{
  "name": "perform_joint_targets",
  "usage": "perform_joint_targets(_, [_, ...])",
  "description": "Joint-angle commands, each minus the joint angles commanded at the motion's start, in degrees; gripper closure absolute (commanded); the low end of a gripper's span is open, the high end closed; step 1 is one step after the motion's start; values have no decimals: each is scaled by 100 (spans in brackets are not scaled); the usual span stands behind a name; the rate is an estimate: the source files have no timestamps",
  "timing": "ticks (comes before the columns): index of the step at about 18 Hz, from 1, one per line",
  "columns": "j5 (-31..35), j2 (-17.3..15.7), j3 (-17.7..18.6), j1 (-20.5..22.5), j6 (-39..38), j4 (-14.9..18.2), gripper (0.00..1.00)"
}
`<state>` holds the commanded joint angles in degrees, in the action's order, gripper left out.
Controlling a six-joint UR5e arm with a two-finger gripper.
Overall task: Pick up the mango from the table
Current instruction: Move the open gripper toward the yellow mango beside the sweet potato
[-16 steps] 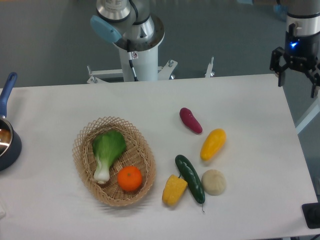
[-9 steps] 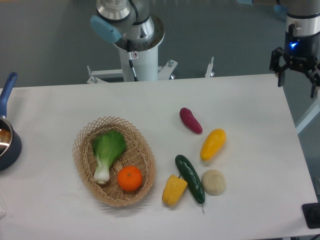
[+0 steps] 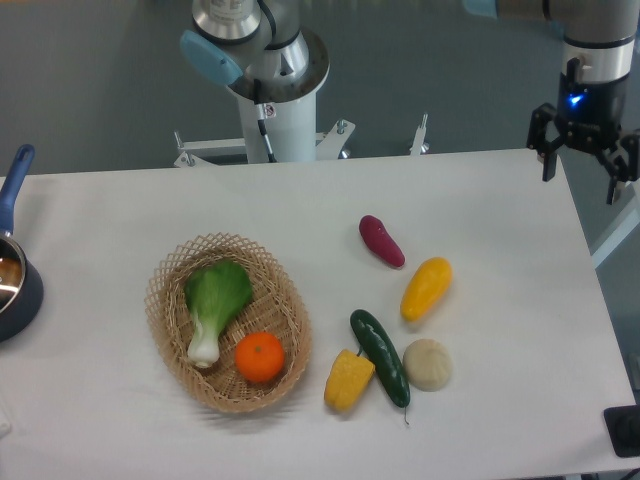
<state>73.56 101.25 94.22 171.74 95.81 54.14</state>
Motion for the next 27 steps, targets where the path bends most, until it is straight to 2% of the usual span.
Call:
perform_joint_targets(4, [-9,9,237,-176,-895,0,0])
perform_joint_targets(9, [-18,9,544,-308,-1441,0,0])
perform_joint_targets(14, [-141,35,668,-378,-1661,0,0])
perform_joint_targets(18, [-35,88,887,-457,-1777,-166,0])
perform_joint_targets(21, [-27,211,1133,-623,-1741,-596,0])
perform_joint_targets(27, [395,571,1116,-1063,-1802,-615,0])
